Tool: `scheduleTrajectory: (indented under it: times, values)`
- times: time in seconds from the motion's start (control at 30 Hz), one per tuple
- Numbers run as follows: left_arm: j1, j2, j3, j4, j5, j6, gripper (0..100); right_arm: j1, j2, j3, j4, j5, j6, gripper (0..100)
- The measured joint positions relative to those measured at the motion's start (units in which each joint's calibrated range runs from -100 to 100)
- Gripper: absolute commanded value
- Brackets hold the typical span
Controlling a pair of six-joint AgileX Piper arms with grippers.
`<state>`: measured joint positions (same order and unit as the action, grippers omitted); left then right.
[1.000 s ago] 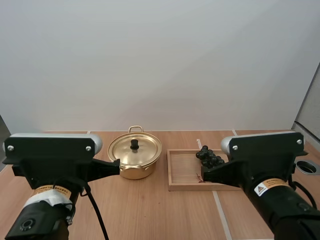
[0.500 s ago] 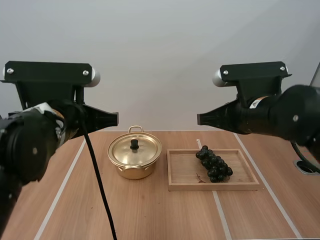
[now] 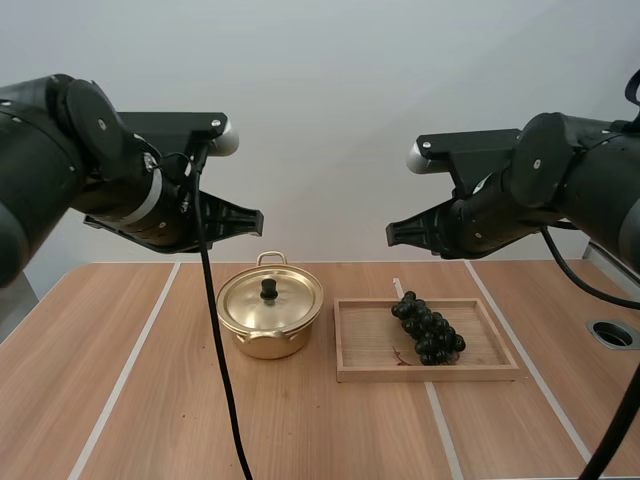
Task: Open the pot, put the grape inside, and close it
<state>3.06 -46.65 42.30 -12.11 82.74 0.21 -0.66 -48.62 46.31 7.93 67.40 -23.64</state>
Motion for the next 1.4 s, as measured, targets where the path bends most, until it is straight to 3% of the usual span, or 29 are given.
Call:
scheduleTrajectory:
  times: [0.17,0.4,0.6,0.63,0.7,0.77,0.8,0.87,0.9,0.93,1.2,1.4]
  values:
    - [0.00,3.42,0.00,-0.04,-2.11,2.61,0,0.00,0.00,0.00,-3.01,-0.74,-3.18,0]
    - [0.00,3.99,-0.11,0.37,-18.77,20.85,0,0.00,0.00,0.00,-8.51,-1.86,-8.26,0]
    - [0.00,3.99,-0.26,-0.09,-24.11,23.74,0,0.00,0.00,0.00,-8.79,-2.89,-8.61,0]
    - [0.00,3.99,-0.26,-0.09,-24.59,23.84,0,0.00,0.00,0.00,-8.79,-2.89,-8.61,6]
    - [0.00,3.99,-0.26,-0.09,-25.11,23.95,1,0.00,0.00,0.00,-8.79,-2.89,-8.61,40]
    - [0.00,3.99,-0.26,-0.09,-25.88,23.95,11,0.00,0.00,0.00,-8.79,-2.89,-8.31,87]
    - [0.00,3.99,-0.26,-0.09,-25.88,24.03,23,0.00,0.00,0.00,-8.79,-2.89,-8.22,100]
    - [0.00,3.99,-0.26,-0.09,-25.88,24.33,58,0.00,0.00,0.00,-8.79,-2.89,-7.81,100]
    - [0.00,3.99,-0.26,0.02,-25.88,24.52,85,0.00,0.00,0.00,-8.79,-2.89,-7.83,100]
    - [0.00,3.99,-0.26,0.13,-25.88,24.77,100,0.00,0.00,0.00,-8.79,-2.89,-7.83,100]
    - [0.00,5.30,-0.26,-0.49,-19.17,27.27,100,0.00,0.00,0.00,-8.79,-1.55,-7.32,100]
    - [0.00,12.96,-0.26,-6.67,-14.00,30.79,100,0.00,0.00,0.00,-8.79,-0.67,-6.49,100]
